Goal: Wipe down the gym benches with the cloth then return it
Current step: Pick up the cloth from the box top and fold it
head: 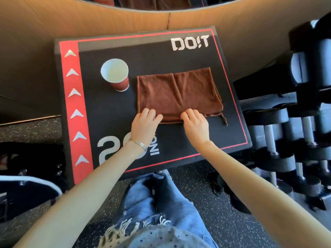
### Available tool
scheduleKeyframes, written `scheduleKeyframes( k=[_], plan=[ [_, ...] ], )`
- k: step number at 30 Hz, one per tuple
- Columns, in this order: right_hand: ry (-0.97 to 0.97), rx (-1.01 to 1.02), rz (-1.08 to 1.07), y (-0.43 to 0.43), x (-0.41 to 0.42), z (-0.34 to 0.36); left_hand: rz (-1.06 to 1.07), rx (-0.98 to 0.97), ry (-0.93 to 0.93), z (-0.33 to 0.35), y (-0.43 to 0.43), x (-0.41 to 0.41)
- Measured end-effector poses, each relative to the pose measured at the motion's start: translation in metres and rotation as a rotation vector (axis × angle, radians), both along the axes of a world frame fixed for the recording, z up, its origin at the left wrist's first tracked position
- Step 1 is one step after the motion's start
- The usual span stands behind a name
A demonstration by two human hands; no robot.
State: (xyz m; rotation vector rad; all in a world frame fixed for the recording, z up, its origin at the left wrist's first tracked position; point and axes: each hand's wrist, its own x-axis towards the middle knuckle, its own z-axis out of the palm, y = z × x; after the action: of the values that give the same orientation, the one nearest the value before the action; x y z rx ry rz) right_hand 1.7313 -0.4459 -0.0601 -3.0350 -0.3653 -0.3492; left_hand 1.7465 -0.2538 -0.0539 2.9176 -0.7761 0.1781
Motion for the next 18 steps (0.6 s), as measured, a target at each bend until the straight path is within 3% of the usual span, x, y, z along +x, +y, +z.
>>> scheduleKeyframes(
  k=[8,13,18],
  plan=[
    [0.122,0.148,0.031,0.014,-0.070,0.005,-0.015,-0.001,0.172,0.007,0.030,-0.053],
    [0.389,0.200,-0.117,-0.004,-0.044,0.013,-0.001,-0.136,0.145,0.003,0.019,-0.036],
    [0.563,0.043,-0.168,-0.019,-0.042,-0.004,0.014,0.091,0.326,-0.020,0.017,-0.010]
  ],
)
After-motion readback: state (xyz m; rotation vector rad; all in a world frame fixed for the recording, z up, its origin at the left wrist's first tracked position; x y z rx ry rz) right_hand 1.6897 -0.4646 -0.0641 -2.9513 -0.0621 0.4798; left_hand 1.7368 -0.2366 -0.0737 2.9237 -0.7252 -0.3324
